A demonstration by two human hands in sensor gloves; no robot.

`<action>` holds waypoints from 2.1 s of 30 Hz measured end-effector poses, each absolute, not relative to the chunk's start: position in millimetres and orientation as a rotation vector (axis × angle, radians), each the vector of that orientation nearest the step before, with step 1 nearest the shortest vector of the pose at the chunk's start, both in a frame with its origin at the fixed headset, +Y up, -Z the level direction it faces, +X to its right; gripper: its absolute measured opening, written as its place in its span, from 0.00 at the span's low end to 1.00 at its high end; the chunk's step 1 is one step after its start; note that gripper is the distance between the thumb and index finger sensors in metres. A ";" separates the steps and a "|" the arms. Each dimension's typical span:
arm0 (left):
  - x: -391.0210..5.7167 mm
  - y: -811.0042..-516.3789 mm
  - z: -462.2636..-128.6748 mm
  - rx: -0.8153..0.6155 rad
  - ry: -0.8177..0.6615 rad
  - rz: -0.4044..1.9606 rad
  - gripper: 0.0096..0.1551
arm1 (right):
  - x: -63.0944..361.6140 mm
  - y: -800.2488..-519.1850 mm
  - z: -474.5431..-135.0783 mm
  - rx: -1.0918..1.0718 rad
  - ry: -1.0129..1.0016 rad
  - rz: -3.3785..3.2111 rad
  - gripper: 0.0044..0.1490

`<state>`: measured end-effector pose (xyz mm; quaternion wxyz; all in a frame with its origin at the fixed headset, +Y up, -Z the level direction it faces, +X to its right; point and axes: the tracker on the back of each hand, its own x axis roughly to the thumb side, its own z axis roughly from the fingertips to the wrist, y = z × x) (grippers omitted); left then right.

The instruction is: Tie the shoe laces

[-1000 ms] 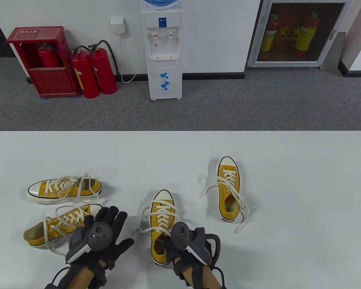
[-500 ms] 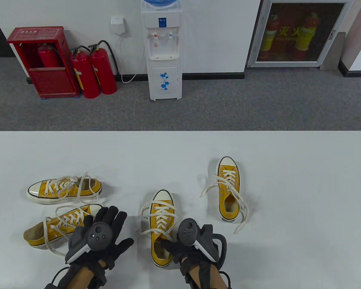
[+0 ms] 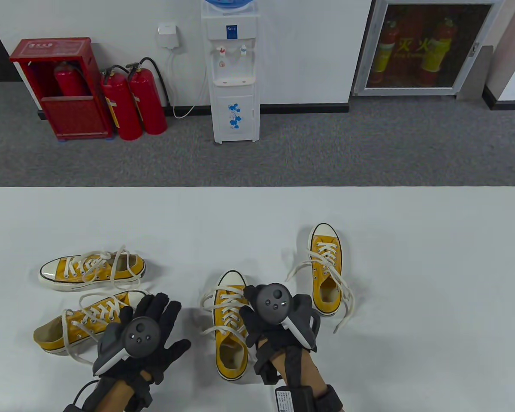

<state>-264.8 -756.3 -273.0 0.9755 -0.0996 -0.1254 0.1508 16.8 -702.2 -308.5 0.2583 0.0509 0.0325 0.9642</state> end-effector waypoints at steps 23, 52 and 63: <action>-266.6 -756.4 -273.5 -0.209 -0.239 0.305 0.58 | -19.2 -736.9 -340.8 0.089 0.137 2.728 0.23; -265.9 -756.7 -273.4 -0.206 -0.251 0.333 0.57 | 100.3 -753.6 -294.4 0.017 0.045 1.898 0.27; -239.1 -746.0 -272.1 -0.192 -0.314 0.461 0.51 | 93.2 -771.0 -288.5 0.092 0.053 1.787 0.25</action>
